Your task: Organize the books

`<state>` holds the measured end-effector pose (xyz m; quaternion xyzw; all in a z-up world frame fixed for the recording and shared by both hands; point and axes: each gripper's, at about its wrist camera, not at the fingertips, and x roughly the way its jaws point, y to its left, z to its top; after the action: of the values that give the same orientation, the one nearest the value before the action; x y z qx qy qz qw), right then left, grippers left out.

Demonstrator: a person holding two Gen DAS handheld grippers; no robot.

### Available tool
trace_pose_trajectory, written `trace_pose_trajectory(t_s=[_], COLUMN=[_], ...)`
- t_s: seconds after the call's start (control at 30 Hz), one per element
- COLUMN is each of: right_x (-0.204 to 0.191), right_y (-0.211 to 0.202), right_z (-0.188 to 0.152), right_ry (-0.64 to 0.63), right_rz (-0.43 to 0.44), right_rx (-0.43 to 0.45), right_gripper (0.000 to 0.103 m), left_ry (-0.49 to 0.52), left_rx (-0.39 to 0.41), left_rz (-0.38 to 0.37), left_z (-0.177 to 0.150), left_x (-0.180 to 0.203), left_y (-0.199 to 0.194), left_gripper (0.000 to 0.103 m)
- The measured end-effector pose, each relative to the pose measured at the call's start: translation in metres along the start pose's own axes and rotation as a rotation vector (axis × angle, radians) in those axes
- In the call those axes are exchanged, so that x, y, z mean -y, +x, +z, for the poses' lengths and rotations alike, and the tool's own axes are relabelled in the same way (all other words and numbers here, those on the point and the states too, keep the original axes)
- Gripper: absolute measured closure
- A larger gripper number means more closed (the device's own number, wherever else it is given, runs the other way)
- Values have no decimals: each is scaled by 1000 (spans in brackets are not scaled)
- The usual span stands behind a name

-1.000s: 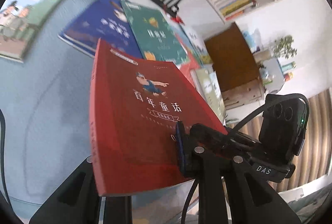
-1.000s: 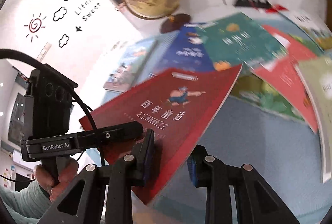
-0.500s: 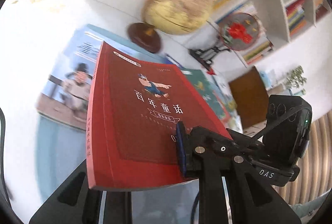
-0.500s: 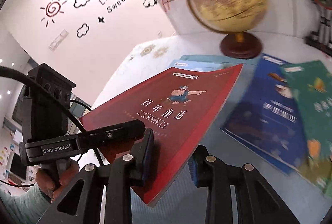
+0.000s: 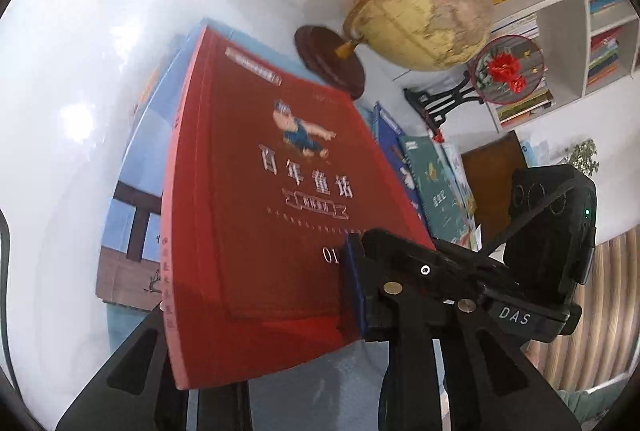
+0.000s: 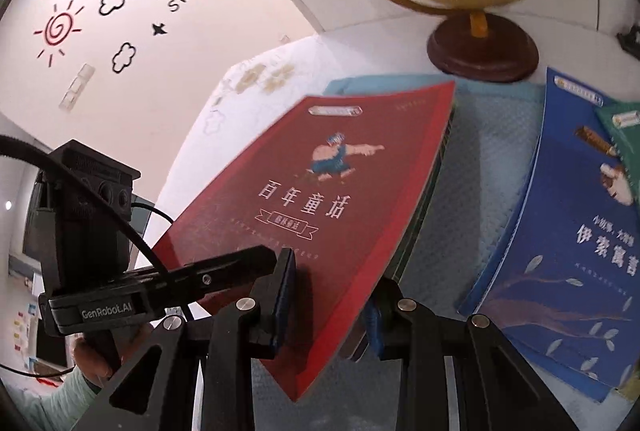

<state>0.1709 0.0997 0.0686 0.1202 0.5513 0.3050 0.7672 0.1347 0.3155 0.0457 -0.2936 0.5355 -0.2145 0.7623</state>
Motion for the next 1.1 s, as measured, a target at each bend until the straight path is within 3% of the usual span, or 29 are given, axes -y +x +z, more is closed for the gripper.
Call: trace_pose_trajectory(t_s=[0.17, 0.57, 0.73, 0.87, 1.0, 1.1], right_x=[7, -6, -2, 10, 24, 23], right_y=[12, 32, 36, 30, 31, 38], right_z=[1, -4, -7, 0, 16, 25], right_ry=[42, 3, 6, 35, 82, 68], right_rz=[-11, -47, -61, -96, -141, -193], right_rx=[-19, -56, -78, -74, -65, -86], right_gripper=[73, 73, 73, 73, 73, 73], left_ry=[-63, -88, -43, -8, -89, -153], left_rx=[-83, -115, -161, -67, 95, 108], left_rz=[0, 46, 75, 99, 152, 158], left_z=[-5, -38, -64, -47, -9, 8], left_x=[-17, -39, -45, -46, -66, -83], left_y=[6, -13, -33, -59, -69, -57], left_gripper=[73, 73, 73, 73, 71, 71])
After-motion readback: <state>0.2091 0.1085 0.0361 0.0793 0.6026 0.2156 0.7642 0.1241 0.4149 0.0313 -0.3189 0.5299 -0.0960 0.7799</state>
